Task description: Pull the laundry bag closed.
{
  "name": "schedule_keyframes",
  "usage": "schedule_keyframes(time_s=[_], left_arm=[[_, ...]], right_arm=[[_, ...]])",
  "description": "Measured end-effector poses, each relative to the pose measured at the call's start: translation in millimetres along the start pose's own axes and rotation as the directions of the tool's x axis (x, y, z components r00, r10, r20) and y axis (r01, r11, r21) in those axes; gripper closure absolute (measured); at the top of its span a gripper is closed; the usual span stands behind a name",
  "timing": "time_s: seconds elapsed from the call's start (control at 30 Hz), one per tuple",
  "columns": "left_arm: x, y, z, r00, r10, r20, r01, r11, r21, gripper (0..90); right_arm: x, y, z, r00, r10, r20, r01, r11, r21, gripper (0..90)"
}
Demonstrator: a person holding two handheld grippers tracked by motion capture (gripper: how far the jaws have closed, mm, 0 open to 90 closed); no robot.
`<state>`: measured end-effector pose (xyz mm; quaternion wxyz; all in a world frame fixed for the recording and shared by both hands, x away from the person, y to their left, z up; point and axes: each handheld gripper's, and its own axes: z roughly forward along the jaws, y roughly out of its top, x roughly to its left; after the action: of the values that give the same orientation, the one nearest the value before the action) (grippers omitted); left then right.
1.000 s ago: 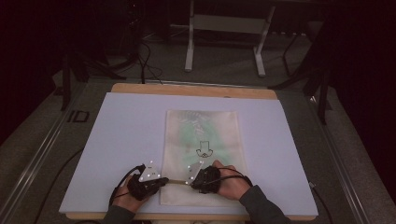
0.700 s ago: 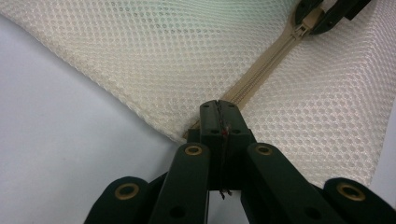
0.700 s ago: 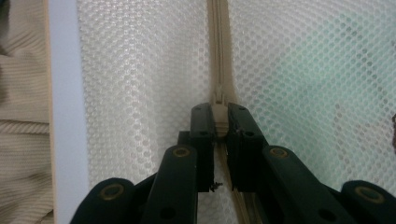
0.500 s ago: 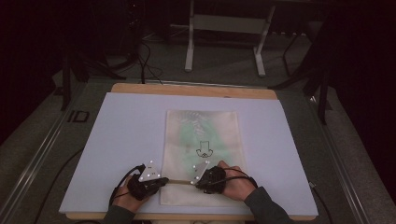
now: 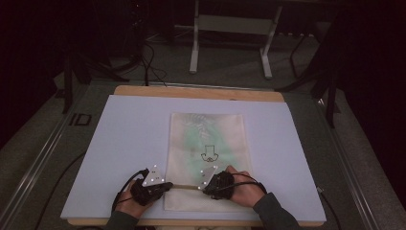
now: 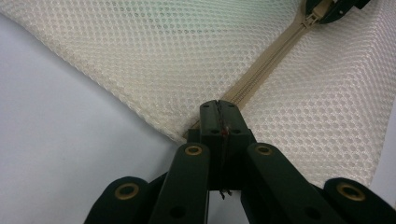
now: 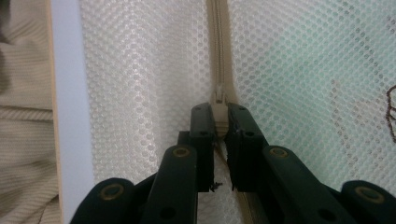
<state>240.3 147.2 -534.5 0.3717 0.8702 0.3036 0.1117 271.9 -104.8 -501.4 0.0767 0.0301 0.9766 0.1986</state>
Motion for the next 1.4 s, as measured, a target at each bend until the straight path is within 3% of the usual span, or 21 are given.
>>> schedule_keyframes(time_s=[0.7,1.4], left_arm=[[-0.9,0.5,-0.1,1.0,0.003,-0.004,-0.003,1.0,0.005,89.5],[-0.6,0.4,-0.3,1.0,0.004,-0.002,-0.004,1.0,0.005,89.5]], right_arm=[[0.7,-12.3,-5.9,0.9995,0.032,0.005,-0.032,0.999,-0.015,82.1],[0.6,-17.1,-12.9,0.9993,0.034,0.013,-0.034,0.999,-0.015,82.1]])
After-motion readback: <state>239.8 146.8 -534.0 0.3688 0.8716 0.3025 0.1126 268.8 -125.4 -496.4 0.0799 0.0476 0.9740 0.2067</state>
